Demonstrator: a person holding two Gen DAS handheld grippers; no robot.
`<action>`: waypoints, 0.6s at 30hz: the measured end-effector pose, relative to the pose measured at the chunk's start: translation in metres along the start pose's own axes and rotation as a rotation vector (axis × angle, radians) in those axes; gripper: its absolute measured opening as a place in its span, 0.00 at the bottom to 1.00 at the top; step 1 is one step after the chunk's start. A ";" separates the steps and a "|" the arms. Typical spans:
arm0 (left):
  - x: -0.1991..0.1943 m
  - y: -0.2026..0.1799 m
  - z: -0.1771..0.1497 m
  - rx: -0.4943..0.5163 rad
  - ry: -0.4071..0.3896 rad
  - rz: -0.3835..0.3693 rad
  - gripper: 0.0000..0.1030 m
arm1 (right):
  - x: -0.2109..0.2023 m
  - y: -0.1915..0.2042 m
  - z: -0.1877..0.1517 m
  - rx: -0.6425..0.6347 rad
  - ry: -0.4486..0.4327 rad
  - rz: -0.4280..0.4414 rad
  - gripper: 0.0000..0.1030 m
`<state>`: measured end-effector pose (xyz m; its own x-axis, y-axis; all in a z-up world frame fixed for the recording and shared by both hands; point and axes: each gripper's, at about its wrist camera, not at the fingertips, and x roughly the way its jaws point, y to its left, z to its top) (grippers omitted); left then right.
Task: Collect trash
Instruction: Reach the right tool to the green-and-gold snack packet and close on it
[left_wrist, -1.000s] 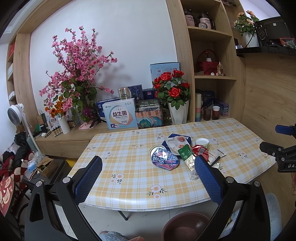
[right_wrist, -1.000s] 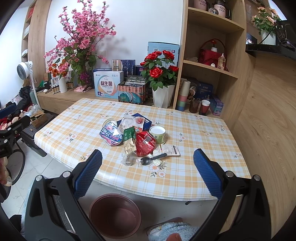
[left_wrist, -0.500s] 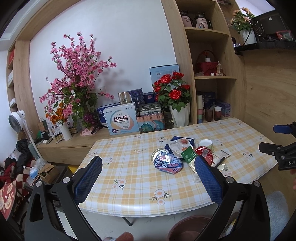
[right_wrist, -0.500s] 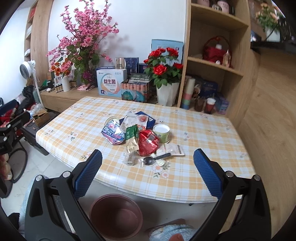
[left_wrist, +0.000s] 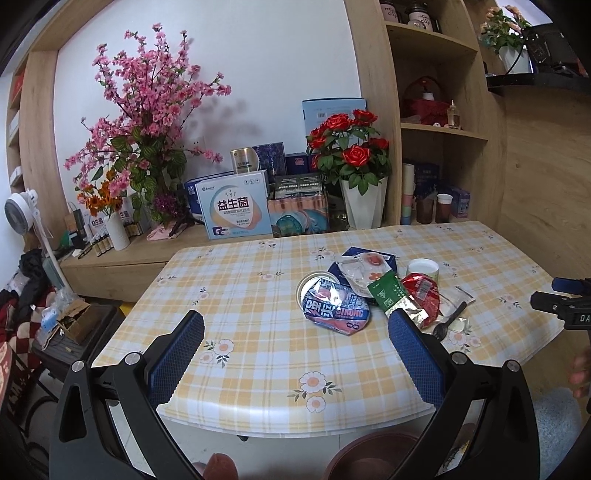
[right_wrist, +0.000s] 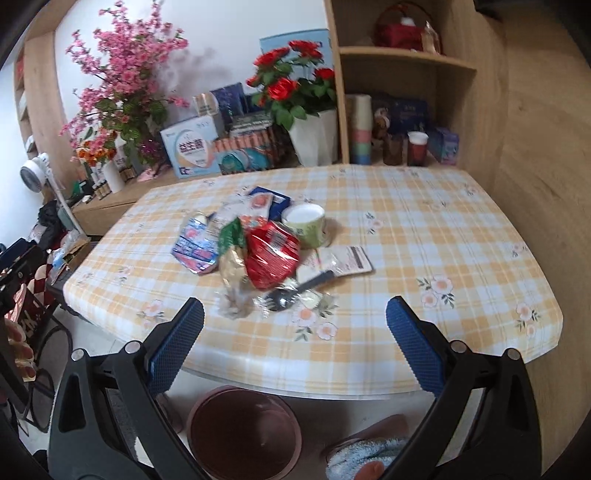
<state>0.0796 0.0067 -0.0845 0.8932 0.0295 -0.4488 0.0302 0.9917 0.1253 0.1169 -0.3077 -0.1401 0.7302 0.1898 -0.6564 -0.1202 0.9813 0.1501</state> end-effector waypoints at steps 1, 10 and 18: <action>0.005 0.000 -0.001 0.004 0.001 0.004 0.95 | 0.004 -0.001 -0.001 0.001 0.013 0.002 0.95; 0.048 -0.006 -0.019 0.022 0.101 0.008 0.95 | 0.027 -0.015 -0.013 -0.034 0.047 -0.085 0.94; 0.065 -0.007 -0.029 0.005 0.111 0.015 0.95 | 0.052 -0.038 -0.020 0.015 0.093 -0.099 0.94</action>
<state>0.1248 0.0049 -0.1402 0.8381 0.0583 -0.5424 0.0198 0.9904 0.1369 0.1463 -0.3342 -0.1947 0.6724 0.0946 -0.7341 -0.0402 0.9950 0.0914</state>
